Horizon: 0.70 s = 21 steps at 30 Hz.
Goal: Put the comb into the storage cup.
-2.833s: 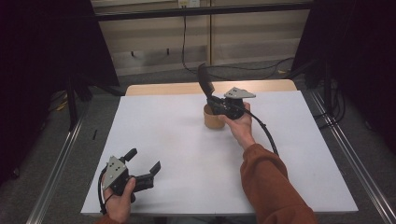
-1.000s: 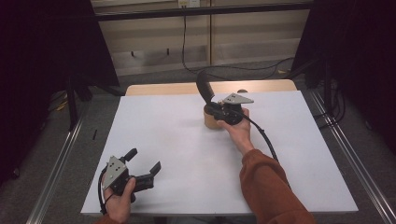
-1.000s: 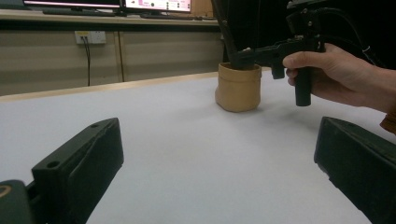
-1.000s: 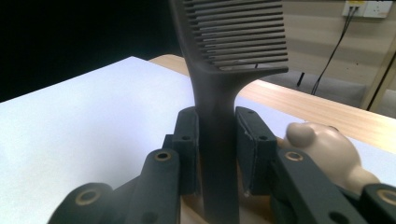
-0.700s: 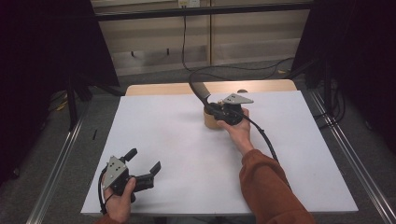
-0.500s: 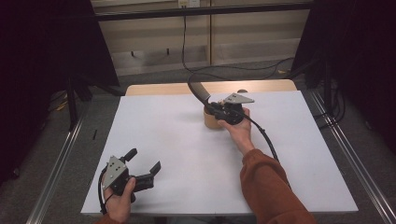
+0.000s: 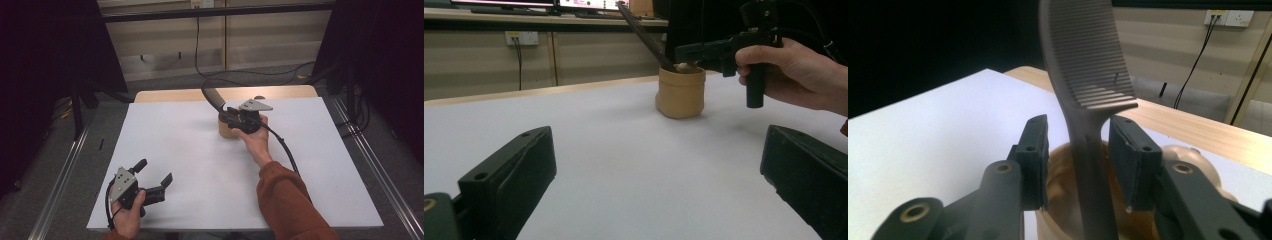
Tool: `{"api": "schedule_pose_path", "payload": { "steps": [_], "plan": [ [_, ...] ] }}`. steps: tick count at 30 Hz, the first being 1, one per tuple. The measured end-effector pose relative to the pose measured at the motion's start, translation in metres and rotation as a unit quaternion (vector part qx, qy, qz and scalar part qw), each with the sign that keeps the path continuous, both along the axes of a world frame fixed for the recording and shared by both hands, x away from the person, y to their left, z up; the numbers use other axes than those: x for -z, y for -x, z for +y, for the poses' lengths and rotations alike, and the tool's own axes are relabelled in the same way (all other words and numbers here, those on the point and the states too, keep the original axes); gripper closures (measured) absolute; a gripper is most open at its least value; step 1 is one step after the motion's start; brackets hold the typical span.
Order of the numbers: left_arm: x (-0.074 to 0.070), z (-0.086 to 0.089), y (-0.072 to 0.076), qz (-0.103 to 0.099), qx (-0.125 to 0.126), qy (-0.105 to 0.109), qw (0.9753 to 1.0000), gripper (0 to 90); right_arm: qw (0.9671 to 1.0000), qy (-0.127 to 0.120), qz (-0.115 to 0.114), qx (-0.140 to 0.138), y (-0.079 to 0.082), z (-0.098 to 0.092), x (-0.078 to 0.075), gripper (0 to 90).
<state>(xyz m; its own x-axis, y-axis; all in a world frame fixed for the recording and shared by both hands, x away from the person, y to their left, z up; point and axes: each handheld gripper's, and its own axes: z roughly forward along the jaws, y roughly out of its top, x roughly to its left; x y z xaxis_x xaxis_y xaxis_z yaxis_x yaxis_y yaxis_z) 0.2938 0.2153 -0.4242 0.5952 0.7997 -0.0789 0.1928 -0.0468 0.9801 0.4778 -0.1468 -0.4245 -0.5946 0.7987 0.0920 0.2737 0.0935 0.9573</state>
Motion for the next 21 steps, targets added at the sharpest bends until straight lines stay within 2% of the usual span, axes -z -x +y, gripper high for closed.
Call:
{"api": "schedule_pose_path", "payload": {
  "steps": [6, 9, 13, 21],
  "plan": [
    [0.000, 0.000, 0.000, 0.000, 0.000, -0.004, 1.0000, 1.4, 0.9999, -0.006, -0.007, 0.006, 0.003, -0.005, -0.009, 54.0],
    [0.000, 0.000, 0.000, -0.001, 0.000, -0.003, 1.0000, 1.4, 0.9996, -0.012, -0.018, 0.016, 0.006, -0.008, -0.014, 46.6],
    [0.000, 0.000, 0.000, -0.001, 0.000, -0.003, 1.0000, 1.4, 0.9994, -0.016, -0.019, 0.021, 0.008, -0.013, -0.020, 41.6],
    [0.000, 0.000, 0.000, 0.001, -0.002, -0.004, 1.0000, 1.4, 0.9989, -0.025, -0.024, 0.033, 0.012, -0.021, -0.027, 23.3]
  ]
}}
